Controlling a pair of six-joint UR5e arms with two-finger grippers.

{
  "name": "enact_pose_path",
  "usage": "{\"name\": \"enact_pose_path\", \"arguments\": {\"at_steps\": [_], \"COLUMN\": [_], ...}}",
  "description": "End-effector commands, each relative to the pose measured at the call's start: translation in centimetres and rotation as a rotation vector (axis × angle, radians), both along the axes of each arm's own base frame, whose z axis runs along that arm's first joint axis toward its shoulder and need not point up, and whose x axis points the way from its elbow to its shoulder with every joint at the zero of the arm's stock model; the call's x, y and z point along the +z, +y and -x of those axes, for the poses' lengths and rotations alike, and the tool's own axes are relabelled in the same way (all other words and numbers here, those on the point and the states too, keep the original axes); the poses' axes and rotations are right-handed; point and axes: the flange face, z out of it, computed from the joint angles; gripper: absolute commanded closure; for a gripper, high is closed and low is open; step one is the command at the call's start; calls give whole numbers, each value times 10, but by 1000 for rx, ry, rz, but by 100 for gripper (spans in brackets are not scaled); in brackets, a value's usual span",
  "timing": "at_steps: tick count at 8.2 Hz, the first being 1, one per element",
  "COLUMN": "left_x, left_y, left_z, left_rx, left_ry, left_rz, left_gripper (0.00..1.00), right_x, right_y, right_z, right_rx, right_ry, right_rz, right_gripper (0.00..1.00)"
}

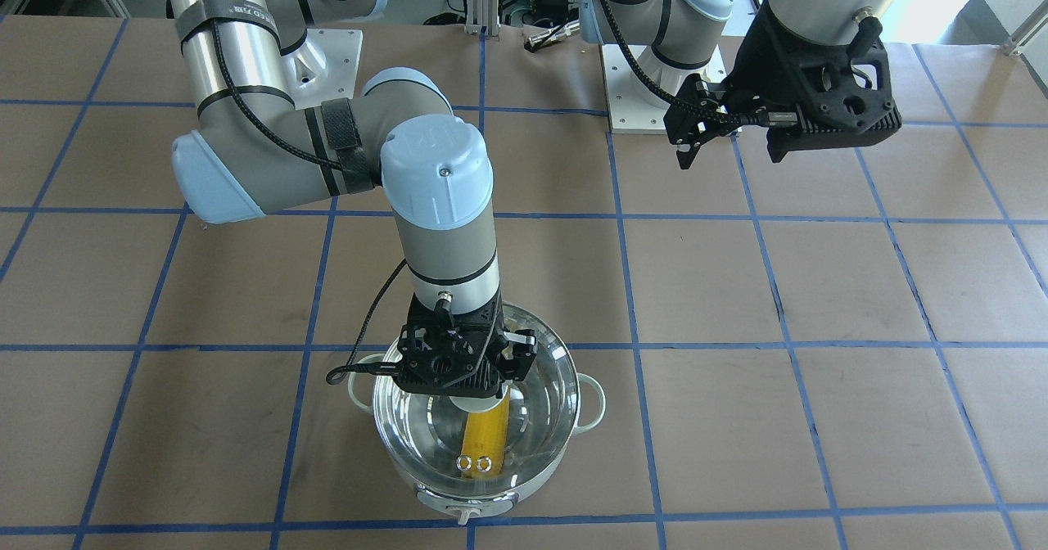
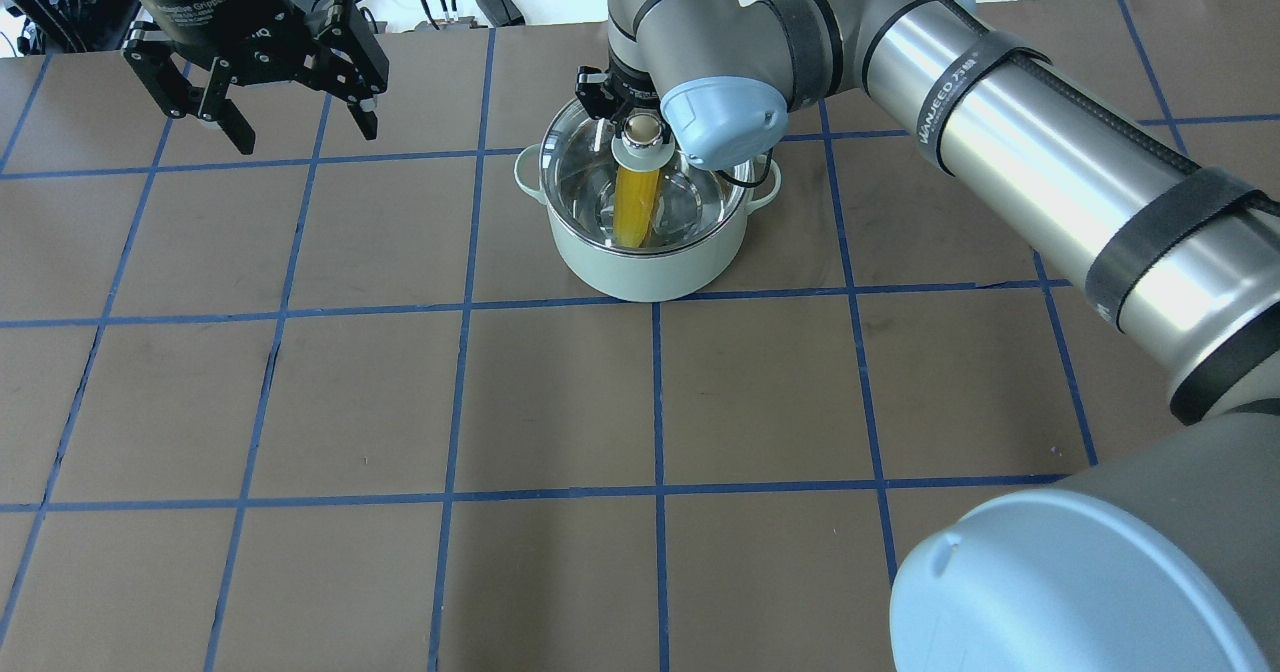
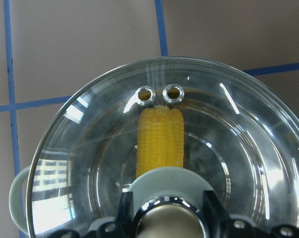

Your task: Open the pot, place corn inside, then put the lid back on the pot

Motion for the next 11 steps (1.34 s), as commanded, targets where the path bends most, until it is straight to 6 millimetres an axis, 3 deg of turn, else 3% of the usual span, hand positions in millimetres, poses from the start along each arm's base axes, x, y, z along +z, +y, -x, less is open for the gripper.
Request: {"name": "enact_pose_path", "arguments": {"at_steps": [1,4,7,10,11], "left_x": [1,0,0,1,1], "left_y": [1,1,0,0,0], "left_z": [0,0,-1,-1,-1], "left_rx": [1,1,3,3,3], "left_ry": [0,2,2,0,0], "left_rz": [2,-2,-2,0,0], "left_gripper": [0,0,0,0,0], "right_x": [-3,-3,-6,-7,-7], "right_y": [1,2,4,4,4], "right_z": [0,1,1,1,1], "right_rx": [-7,-7,-5,-5,-6], "right_ry": [0,1,4,5,4], "right_rz": [-8,-9,-13,-14,-15], "right_gripper": [77,75,40,40,31]}}
